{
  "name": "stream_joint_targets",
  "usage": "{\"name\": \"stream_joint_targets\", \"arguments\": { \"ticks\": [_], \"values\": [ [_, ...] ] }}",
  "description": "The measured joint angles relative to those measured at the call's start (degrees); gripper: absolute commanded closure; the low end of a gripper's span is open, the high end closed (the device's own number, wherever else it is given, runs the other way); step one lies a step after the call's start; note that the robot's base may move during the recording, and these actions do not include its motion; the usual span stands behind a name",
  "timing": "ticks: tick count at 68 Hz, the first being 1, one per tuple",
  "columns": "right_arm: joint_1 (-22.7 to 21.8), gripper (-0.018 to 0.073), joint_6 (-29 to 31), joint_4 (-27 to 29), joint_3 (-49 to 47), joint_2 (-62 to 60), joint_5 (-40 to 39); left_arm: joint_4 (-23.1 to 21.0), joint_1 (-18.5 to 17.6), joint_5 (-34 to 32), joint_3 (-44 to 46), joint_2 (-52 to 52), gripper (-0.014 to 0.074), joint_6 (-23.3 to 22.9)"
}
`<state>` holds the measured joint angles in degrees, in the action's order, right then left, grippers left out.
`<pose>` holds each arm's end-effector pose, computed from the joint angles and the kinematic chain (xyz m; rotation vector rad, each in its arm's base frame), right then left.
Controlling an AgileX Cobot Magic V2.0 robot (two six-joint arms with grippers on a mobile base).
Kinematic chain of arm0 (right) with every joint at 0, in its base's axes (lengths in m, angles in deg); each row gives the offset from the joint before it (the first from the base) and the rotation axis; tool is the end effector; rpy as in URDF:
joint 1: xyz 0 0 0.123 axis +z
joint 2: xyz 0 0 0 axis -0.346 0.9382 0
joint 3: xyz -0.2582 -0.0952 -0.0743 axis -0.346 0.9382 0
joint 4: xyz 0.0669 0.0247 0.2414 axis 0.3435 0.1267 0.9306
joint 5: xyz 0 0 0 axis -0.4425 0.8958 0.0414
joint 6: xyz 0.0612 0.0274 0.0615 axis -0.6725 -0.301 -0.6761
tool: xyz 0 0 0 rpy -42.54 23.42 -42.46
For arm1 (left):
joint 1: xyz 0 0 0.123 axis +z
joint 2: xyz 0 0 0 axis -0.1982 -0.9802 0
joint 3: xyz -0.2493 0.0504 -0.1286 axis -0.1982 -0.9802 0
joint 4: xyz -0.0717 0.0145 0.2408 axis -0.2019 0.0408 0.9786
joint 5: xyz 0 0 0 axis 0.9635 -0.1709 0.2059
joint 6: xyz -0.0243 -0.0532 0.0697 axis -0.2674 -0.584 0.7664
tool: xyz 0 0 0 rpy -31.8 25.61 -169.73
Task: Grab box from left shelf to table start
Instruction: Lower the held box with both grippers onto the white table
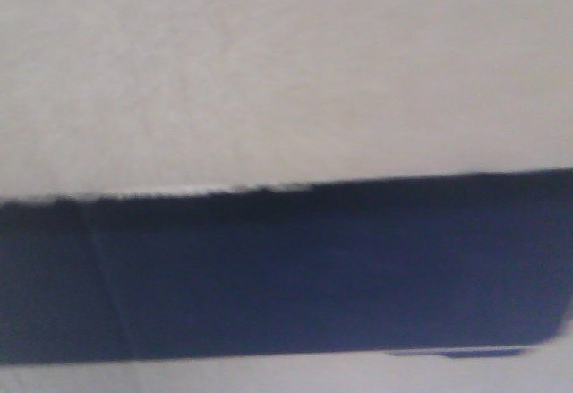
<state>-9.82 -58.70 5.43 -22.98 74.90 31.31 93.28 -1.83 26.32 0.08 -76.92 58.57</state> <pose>0.1535 0.0444 0.4042 -0.2080 2.2724 0.3369 0.1033 -0.0175 0.4094 0.1071 2.2648 -0.0944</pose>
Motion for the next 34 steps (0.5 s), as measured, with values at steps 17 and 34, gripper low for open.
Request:
{"name": "stream_joint_targets", "arguments": {
  "ticks": [17,34],
  "values": [
    [0.0,0.0497,2.02,-1.28,0.0,13.51,-2.65,1.99,0.0,-0.99,1.45,-14.5,0.0689,-1.44],
    [-0.11,0.0497,3.56,-2.12,-0.35,20.12,-6.31,2.84,0.0,-4.64,1.55,-23.1,0.0687,-1.88]
  ]
}}
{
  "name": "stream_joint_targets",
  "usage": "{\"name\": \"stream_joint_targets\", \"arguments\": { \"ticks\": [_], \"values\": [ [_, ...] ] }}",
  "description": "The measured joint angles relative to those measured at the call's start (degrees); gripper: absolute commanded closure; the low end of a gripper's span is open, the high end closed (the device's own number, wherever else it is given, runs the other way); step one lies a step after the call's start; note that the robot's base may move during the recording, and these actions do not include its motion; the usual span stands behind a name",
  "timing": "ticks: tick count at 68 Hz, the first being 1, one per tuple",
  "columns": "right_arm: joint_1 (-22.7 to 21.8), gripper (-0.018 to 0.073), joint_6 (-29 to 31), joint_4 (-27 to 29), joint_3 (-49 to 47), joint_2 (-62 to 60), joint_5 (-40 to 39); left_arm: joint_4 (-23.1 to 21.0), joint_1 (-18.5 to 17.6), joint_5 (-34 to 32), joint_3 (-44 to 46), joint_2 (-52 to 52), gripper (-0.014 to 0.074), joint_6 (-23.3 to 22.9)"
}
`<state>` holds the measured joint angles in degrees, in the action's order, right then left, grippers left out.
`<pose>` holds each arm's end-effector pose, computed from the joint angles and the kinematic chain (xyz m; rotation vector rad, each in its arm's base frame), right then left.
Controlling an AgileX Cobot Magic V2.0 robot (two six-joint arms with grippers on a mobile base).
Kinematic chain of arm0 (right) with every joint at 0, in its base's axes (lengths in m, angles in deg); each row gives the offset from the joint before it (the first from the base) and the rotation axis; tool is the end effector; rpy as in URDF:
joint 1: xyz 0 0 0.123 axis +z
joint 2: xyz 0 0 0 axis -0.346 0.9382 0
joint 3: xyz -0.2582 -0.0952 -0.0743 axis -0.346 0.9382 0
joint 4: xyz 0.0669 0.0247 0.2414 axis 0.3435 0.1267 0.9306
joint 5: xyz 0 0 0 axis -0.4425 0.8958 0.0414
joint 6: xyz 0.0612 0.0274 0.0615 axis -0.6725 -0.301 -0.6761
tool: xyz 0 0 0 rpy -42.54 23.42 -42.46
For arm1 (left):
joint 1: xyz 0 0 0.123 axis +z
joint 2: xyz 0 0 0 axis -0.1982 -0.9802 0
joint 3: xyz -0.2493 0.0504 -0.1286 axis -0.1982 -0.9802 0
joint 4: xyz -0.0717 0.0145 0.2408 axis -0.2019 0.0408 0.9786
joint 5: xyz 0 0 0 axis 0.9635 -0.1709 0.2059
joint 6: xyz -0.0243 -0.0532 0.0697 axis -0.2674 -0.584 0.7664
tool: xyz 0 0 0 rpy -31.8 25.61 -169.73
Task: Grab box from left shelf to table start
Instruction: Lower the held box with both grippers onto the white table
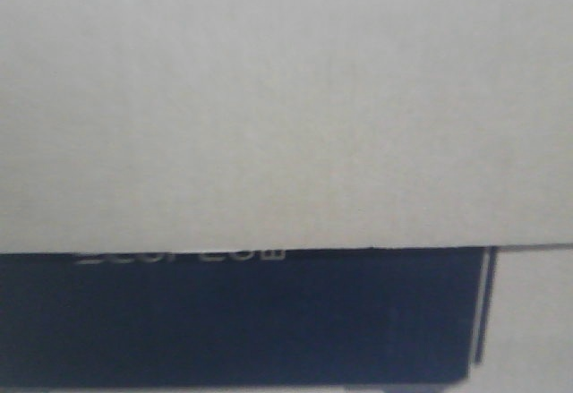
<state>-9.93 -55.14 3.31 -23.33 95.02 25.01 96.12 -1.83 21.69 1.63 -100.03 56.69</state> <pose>0.2486 0.0575 0.3390 -0.2637 2.5016 0.2459 0.2127 -0.0395 0.3574 0.1179 2.5485 0.0147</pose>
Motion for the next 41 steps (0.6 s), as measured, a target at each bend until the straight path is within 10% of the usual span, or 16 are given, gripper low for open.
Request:
{"name": "stream_joint_targets", "arguments": {
  "ticks": [19,36,41],
  "values": [
    [-0.11,0.044,0.31,-0.42,-0.1,1.22,-1.83,0.58,0.0,-1.1,0.5,-4.08,0.0293,-0.11],
    [0.08,-0.007,0.46,2.71,-0.22,1.22,-1.36,-1.05,-0.09,-0.89,0.5,-4.73,0.0088,-0.01],
    [0.22,-0.0073,0.57,3.45,-0.22,1.22,-1.36,-1.14,-0.09,-0.5,0.5,-4.73,0.0088,-0.01]
  ]
}}
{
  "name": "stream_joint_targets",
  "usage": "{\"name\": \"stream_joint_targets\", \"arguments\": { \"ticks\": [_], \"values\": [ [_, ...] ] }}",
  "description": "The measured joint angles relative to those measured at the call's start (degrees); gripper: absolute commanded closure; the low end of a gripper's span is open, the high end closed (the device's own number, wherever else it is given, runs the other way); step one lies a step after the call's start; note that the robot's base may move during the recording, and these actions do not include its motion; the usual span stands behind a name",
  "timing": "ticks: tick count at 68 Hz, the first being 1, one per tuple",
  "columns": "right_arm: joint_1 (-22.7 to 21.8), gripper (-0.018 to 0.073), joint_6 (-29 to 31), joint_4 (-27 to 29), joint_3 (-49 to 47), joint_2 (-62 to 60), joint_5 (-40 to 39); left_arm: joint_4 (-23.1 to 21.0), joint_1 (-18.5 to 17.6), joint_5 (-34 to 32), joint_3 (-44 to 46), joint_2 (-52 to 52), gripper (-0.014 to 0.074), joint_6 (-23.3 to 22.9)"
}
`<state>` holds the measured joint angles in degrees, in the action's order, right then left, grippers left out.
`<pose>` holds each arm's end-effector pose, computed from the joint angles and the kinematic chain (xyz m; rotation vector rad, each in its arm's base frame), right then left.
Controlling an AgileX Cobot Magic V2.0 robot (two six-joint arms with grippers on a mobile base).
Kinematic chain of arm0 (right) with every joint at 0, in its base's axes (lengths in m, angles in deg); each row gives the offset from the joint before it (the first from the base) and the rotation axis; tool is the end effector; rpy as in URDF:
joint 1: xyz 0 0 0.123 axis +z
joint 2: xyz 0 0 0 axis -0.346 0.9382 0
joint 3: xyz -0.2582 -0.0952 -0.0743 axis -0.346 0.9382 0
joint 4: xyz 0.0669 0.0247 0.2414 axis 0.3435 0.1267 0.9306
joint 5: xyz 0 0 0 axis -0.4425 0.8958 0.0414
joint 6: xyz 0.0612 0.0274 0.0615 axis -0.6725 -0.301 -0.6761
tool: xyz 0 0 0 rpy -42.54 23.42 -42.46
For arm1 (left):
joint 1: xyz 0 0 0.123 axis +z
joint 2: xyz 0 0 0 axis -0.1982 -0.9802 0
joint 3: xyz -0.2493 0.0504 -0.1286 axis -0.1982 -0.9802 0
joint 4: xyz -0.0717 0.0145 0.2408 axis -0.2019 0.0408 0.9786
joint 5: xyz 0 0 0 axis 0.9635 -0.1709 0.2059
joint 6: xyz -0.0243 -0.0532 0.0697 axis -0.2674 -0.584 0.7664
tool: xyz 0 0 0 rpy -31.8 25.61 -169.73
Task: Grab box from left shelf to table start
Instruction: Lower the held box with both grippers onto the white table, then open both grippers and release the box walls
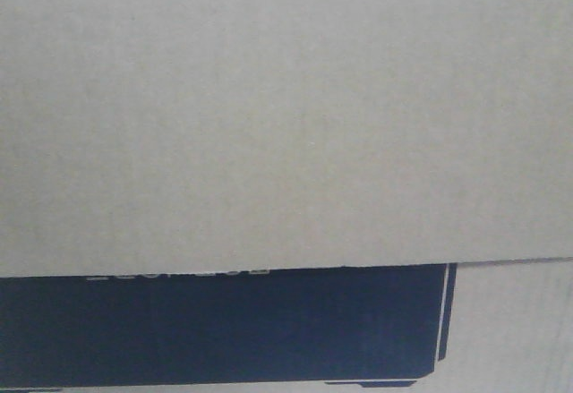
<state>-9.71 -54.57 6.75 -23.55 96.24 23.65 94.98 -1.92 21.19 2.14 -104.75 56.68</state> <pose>0.2542 0.0635 0.3367 -0.2454 2.4931 0.3150 0.2315 -0.0460 0.3417 0.1223 2.6158 0.0039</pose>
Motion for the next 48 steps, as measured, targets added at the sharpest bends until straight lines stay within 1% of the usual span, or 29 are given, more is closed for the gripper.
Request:
{"name": "stream_joint_targets", "arguments": {
  "ticks": [12,23,28,39,44,48],
  "values": [
    [0.0,-0.0066,0.1,-0.13,-0.01,0.0,0.19,-0.35,0.0,0.92,0.0,0.0,0.0088,0.0],
    [0.0,-0.0066,0.23,-3.32,-1.03,-1.62,1.44,-0.49,0.0,1.88,0.98,0.75,0.0088,0.0],
    [-0.12,-0.0066,0.13,-5.43,-2.8,-2.85,3.04,-0.49,0.0,1.99,2.5,2.91,0.0088,0.0],
    [-0.81,-0.006,0.02,-6.7,-7.28,-6.67,6.83,-0.37,0.0,2.71,5.34,9.84,0.0104,0.0],
    [-0.9,-0.0015,-0.07,-6.83,-8.4,-9.39,7.94,-0.27,0.0,3.15,5.62,13.94,0.0144,0.1],
    [-0.9,0.0079,-0.21,-6.83,-8.74,-12.76,8.92,-0.05,0.0,3.85,5.62,18.52,0.0213,0.21]
  ]
}}
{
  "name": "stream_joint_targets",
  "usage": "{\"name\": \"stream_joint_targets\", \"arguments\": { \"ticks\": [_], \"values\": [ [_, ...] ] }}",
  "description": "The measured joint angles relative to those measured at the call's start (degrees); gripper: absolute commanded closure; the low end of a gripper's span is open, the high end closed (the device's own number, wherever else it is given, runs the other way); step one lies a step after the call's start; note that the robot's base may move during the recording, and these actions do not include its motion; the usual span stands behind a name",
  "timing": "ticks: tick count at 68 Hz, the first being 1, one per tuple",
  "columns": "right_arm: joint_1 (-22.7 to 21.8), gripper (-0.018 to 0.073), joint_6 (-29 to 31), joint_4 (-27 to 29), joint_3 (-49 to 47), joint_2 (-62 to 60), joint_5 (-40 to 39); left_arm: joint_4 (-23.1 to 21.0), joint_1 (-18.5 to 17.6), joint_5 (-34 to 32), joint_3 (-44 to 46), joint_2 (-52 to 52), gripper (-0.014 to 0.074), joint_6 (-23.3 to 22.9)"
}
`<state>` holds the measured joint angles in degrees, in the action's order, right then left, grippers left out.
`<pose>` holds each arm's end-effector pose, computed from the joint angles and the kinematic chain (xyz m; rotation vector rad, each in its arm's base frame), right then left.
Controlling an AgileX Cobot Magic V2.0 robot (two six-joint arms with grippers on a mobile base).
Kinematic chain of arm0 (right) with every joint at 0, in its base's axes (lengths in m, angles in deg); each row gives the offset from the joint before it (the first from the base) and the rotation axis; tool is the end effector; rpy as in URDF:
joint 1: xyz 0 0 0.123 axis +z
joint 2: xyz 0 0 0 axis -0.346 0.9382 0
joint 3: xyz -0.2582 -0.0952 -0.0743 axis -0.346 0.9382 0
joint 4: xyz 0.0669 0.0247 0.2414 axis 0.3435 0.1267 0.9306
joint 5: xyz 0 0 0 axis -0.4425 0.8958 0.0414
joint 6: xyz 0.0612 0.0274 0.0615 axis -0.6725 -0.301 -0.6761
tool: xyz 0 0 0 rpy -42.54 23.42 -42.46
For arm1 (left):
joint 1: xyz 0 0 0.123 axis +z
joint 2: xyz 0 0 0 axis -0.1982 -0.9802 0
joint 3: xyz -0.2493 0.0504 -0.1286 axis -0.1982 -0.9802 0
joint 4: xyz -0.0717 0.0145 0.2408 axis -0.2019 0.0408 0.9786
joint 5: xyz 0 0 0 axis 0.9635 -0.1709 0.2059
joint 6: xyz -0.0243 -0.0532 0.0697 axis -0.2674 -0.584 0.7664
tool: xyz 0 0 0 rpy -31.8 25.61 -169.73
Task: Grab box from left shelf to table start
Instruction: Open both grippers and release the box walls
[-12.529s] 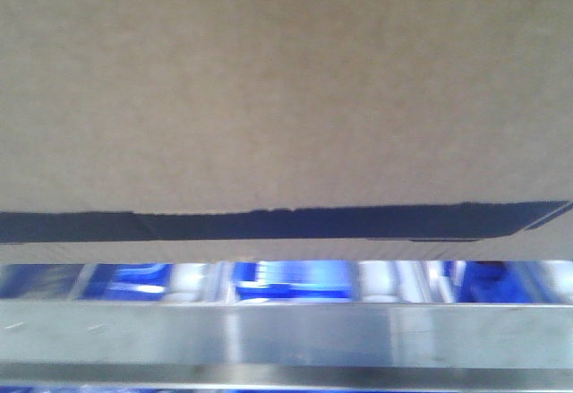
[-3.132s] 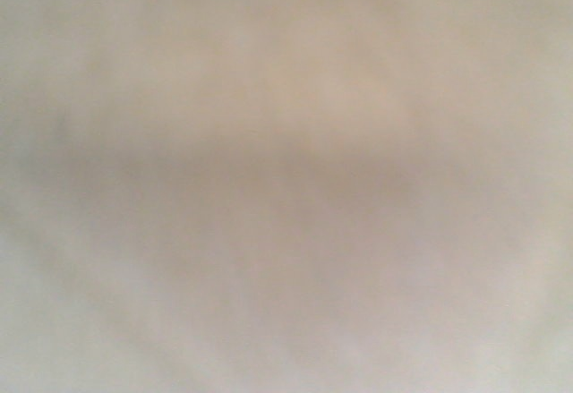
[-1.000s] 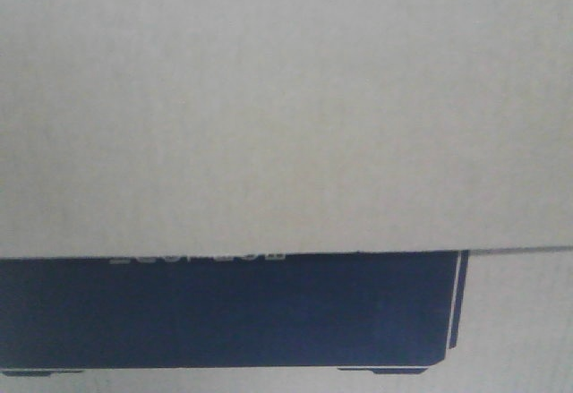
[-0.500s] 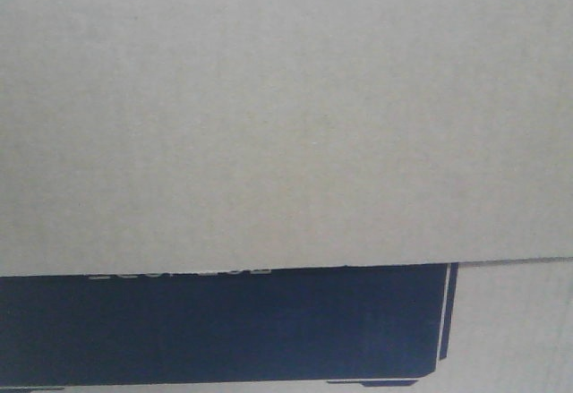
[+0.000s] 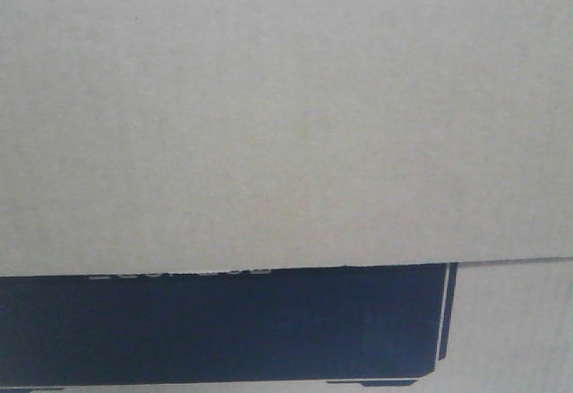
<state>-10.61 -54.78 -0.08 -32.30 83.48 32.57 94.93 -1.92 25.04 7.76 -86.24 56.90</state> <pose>0.1917 0.0414 0.4241 -0.2903 2.2723 0.1746 0.1436 -0.0249 0.4296 0.0794 2.2685 -0.0739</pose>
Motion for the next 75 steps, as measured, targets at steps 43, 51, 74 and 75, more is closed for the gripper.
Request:
{"name": "stream_joint_targets", "arguments": {
  "ticks": [43,51,74,75],
  "values": [
    [0.0,0.0501,-0.42,-0.23,31.19,-35.25,-12.33,5.67,0.0,-6.04,-25.5,41.17,0.0688,0.11],
    [0.0,0.0501,-0.42,-0.85,37.83,-41.22,-18.05,5.91,0.0,-10.9,-32.6,47.97,0.0688,0.11],
    [0.0,0.0501,-0.42,-1.79,46.78,-46.51,-29.65,6.04,0.0,-17.34,-40.99,52.43,0.0688,0.11],
    [0.0,0.0501,-0.42,-1.79,46.78,-46.51,-29.65,6.04,0.0,-17.5,-40.99,52.43,0.0688,0.11]
  ]
}}
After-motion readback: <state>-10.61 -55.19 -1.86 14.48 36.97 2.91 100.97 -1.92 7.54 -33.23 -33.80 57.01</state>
